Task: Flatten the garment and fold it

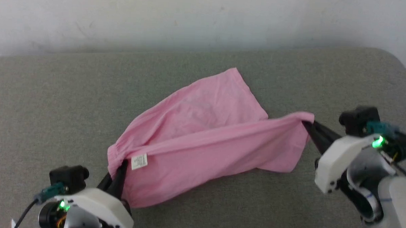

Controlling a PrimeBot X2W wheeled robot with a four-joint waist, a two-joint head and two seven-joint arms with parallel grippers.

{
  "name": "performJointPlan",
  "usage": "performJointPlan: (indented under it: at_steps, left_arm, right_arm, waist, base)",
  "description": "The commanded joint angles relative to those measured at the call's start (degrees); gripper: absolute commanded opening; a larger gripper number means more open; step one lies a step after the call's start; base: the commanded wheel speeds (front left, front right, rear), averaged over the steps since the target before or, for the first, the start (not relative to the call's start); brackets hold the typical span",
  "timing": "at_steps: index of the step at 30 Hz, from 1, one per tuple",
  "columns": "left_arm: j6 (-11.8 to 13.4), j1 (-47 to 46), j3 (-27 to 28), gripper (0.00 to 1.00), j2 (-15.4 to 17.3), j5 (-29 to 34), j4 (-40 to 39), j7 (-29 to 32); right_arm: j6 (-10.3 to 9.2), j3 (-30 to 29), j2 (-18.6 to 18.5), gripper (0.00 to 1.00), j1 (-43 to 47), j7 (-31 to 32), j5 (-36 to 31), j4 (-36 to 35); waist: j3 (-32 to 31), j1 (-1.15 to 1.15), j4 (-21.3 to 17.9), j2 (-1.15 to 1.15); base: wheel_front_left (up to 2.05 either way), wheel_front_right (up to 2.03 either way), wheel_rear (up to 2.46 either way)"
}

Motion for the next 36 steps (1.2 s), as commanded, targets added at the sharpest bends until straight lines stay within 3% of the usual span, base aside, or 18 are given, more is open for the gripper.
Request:
performJointPlan:
  at_steps: [1,12,23,24,26,27,28,29,30,31,36]
  left_arm:
    - [-0.62,-3.33,0.51,0.00,-0.36,-0.23,1.22,-0.82]
    - [-2.78,-21.04,-0.77,0.00,-4.43,0.36,10.82,-4.26]
    - [-4.43,-29.98,-1.63,0.00,-7.35,0.59,21.59,-8.38]
    - [-4.60,-30.25,-1.76,0.00,-7.55,0.53,22.44,-8.62]
    - [-5.07,-30.61,-2.16,0.00,-7.76,0.54,23.91,-8.98]
    - [-5.30,-30.72,-2.31,0.00,-7.88,0.48,24.49,-9.18]
    - [-5.45,-30.77,-2.39,0.36,-7.98,0.45,25.00,-9.48]
    - [-5.60,-30.74,-2.46,0.72,-8.11,0.34,25.43,-9.73]
    - [-5.60,-30.74,-2.46,0.72,-8.11,0.34,25.43,-9.73]
    - [-5.75,-30.60,-2.48,1.00,-8.22,0.14,25.85,-9.90]
    - [-5.61,-28.95,-1.79,1.00,-7.92,-0.51,26.45,-10.93]
  right_arm:
    - [-0.12,0.62,-0.40,0.00,-5.53,-0.80,1.17,4.01]
    - [-0.12,8.95,-0.79,0.00,-35.14,-7.88,6.47,32.50]
    - [-0.12,17.11,0.44,0.00,-48.52,-17.29,9.51,51.97]
    - [-0.12,17.87,0.55,0.07,-48.85,-18.00,9.81,53.50]
    - [-0.12,19.33,0.84,0.43,-49.23,-19.61,10.57,56.05]
    - [-0.12,20.00,0.94,0.79,-49.28,-20.34,11.05,57.22]
    - [-0.12,20.74,0.96,1.00,-49.30,-21.42,11.35,58.11]
    - [-0.12,21.47,0.94,1.00,-49.27,-22.77,11.53,58.85]
    - [-0.12,21.47,0.94,1.00,-49.27,-22.77,11.53,58.85]
    - [-0.12,22.14,1.00,1.00,-49.11,-24.20,11.76,59.44]
    - [-0.12,23.93,1.08,1.00,-47.96,-34.23,11.94,60.93]
  waist:
    - [4.59,-0.01,1.87,0.00]
    - [14.65,-0.01,7.62,0.00]
    - [19.54,-0.01,9.91,0.00]
    - [19.59,-0.01,9.91,0.00]
    - [19.57,-0.01,9.80,0.00]
    - [19.45,-0.01,9.73,0.00]
    - [19.23,-0.01,9.63,0.00]
    - [18.93,-0.01,9.54,0.00]
    - [18.93,-0.01,9.54,0.00]
    - [18.51,-0.01,9.40,0.00]
    - [15.43,-0.01,8.27,0.00]
  base:
    - [0.00,0.00,0.00]
    - [0.00,0.00,0.00]
    - [0.00,0.00,0.00]
    - [0.00,0.00,0.00]
    - [0.00,0.00,0.00]
    - [0.00,0.00,0.00]
    - [0.00,0.00,0.00]
    - [0.00,0.00,0.00]
    - [0.00,0.00,0.00]
    - [0.00,0.00,0.00]
    - [0.00,0.00,0.00]
